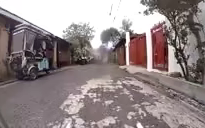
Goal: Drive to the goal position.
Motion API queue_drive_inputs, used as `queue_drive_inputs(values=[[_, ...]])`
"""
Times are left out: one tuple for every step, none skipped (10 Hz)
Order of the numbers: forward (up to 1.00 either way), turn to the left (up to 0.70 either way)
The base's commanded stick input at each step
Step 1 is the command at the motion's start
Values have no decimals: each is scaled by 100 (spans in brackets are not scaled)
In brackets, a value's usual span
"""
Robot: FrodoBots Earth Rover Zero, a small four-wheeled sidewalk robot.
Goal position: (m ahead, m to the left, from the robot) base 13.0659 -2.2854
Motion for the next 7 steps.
queue_drive_inputs(values=[[9,0],[9,0],[10,0],[11,0],[10,0],[9,0],[10,0]])
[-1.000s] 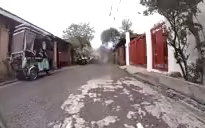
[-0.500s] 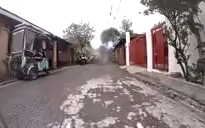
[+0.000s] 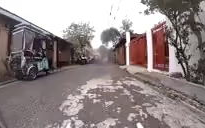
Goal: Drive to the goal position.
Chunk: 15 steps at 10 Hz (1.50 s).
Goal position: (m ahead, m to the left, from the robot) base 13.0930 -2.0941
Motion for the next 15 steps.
queue_drive_inputs(values=[[9,0],[10,0],[10,0],[11,0],[10,0],[11,0],[11,0],[10,0],[9,0],[10,0],[10,0],[9,0],[10,0],[9,0],[10,0]])
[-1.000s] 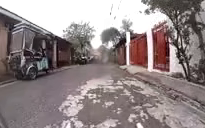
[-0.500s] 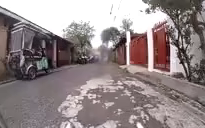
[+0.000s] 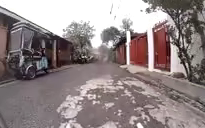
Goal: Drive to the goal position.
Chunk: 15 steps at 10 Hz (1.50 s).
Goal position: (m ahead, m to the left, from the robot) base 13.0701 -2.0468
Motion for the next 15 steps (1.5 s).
queue_drive_inputs(values=[[11,0],[9,0],[10,0],[11,0],[9,0],[9,0],[9,0],[9,0],[10,0],[9,0],[10,0],[9,0],[10,0],[25,0],[83,0]])
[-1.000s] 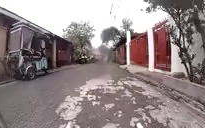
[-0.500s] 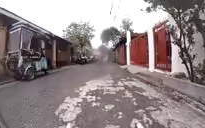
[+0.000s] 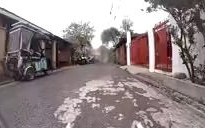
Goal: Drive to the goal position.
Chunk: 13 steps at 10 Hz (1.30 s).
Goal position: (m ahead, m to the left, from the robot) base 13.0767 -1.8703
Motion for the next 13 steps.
queue_drive_inputs(values=[[94,0],[100,0],[100,0],[100,0],[100,0],[100,0],[100,0],[100,0],[100,0],[100,0],[100,1],[100,2],[100,15]])
